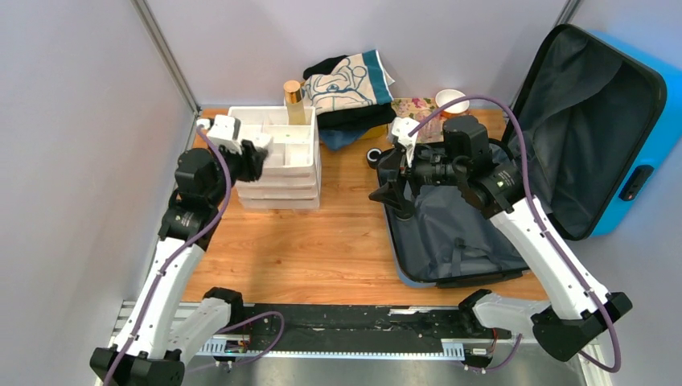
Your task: Open, take out, and arrange the luggage
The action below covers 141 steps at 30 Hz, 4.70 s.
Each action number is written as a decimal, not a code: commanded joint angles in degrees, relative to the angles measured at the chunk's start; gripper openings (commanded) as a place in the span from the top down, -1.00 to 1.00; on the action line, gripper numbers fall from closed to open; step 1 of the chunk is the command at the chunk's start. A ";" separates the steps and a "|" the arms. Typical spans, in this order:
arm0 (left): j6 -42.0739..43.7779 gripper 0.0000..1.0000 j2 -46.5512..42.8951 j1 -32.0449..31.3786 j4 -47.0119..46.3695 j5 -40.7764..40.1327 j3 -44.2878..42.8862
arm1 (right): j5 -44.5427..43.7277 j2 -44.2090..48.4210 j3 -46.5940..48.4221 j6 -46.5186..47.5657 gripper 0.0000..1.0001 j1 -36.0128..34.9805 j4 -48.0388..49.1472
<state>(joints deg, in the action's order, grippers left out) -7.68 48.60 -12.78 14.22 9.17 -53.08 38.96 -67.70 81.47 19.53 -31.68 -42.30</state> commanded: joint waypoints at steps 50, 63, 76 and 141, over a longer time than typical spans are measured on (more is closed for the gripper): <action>2.41 -0.59 20.31 7.77 -4.03 -10.58 -14.33 | 1.29 4.42 -4.04 -0.46 -0.67 0.04 0.82; 1.01 0.78 12.84 7.77 8.26 -9.69 -13.37 | 1.47 4.51 -4.21 -0.54 -0.67 0.22 0.73; -1.19 0.93 17.75 7.77 8.11 -9.87 -12.22 | 0.42 3.63 -3.95 -0.19 -0.67 0.13 0.03; -7.44 -0.22 12.22 8.03 5.29 25.46 -14.25 | -26.65 -31.01 -20.12 9.64 -0.37 10.85 13.74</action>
<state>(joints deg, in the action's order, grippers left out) -14.96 61.32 -4.80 21.37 32.64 -68.23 15.14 -98.17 60.80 27.29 -20.23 -30.63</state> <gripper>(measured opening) 0.620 0.752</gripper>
